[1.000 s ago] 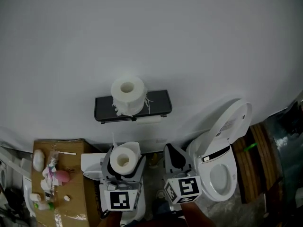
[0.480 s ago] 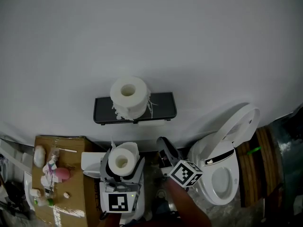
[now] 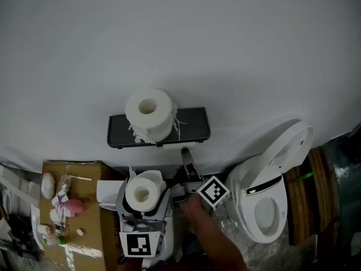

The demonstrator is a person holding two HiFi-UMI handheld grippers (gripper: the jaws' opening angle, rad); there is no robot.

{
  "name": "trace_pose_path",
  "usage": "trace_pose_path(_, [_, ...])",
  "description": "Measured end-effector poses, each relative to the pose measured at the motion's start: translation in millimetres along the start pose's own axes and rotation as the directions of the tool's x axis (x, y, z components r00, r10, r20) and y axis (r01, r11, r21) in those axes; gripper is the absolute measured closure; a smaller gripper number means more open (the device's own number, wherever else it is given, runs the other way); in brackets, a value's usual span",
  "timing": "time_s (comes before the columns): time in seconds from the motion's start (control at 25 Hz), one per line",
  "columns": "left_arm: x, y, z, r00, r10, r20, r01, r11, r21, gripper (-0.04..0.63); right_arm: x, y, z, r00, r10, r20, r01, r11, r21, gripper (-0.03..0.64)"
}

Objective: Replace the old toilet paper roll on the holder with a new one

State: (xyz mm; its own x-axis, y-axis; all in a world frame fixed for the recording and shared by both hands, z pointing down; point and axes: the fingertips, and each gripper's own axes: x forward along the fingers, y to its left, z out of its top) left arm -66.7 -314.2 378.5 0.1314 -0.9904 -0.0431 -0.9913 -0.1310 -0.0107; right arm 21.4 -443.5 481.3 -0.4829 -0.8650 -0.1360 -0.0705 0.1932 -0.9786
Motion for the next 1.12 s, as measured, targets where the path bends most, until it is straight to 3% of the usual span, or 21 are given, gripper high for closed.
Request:
trace_pose_path(0.24, [0.9,1.2,3.1,1.0,-0.004,0.014,0.003,0.999,0.044,0.155,19.3,-6.1,4.0,0.999,0.027,0.046,-0.031,0.996,0.08,0.379])
trace_pose_path(0.4, [2.5,-0.8,10.4,0.999,-0.019,0.04,0.018,0.999,0.035,0.155,30.1,-1.5,7.2,0.998,0.046,0.052,-0.05,0.995,0.082,0.379])
trace_pose_path(0.76, [-2.1,6.0,-5.0,1.0,0.011,-0.025,-0.011,1.0,0.013,0.155,39.7,2.0,8.8,0.996,0.05,0.069,-0.057,0.993,0.103,0.406])
trace_pose_path(0.96, [0.6,4.5,9.0,1.0,-0.009,0.03,0.008,0.999,0.047,0.155,38.7,3.6,13.5,0.995,0.045,0.085,-0.052,0.995,0.088,0.417])
trace_pose_path(1.12, [-2.8,9.5,0.7,1.0,0.016,0.0,-0.016,0.998,0.053,0.155,37.6,9.5,22.8,0.993,0.052,0.104,-0.058,0.997,0.058,0.419])
